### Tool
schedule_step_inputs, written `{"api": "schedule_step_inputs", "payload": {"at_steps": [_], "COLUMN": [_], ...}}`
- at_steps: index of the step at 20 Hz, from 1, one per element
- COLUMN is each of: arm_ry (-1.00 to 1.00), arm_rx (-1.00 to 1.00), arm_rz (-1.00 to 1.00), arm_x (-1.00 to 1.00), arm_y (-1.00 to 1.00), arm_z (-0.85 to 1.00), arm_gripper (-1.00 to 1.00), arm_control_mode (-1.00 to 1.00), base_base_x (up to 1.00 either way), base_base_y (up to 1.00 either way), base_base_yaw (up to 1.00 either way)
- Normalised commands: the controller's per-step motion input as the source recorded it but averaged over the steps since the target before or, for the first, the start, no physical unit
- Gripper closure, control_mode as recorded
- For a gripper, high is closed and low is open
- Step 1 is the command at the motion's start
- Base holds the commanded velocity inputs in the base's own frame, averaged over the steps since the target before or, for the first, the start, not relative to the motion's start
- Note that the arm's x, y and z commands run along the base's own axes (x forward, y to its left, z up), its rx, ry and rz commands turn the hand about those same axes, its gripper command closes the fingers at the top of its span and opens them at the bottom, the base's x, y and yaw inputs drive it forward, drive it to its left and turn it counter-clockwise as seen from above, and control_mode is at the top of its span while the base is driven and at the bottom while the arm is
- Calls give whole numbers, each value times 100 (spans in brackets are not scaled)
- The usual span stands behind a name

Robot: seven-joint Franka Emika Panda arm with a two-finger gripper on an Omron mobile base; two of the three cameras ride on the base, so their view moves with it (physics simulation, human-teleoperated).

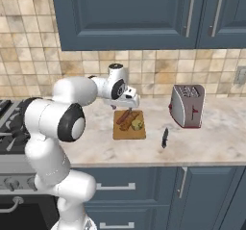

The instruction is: Retrieve the sausage and cheese from the fridge and place them on the cutting board on the counter.

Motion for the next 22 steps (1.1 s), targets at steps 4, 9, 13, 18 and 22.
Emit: {"api": "schedule_step_inputs", "payload": {"at_steps": [4, 9, 13, 18, 22], "arm_ry": [-18, -22, -15, -18, -14], "arm_rx": [5, 6, 0, 0, 0], "arm_rz": [7, 11, 6, 7, 11], "arm_x": [-100, -100, -100, -100, -95], "arm_y": [-9, -3, 0, 3, 30], "arm_z": [88, 86, 66, 68, 69], "arm_gripper": [-100, -100, -100, -100, -100], "arm_control_mode": [-100, -100, -100, -100, -100], "base_base_x": [0, 0, 0, 0, 0], "base_base_y": [0, 0, 0, 0, 0], "base_base_yaw": [0, 0, 0, 0, 0]}}
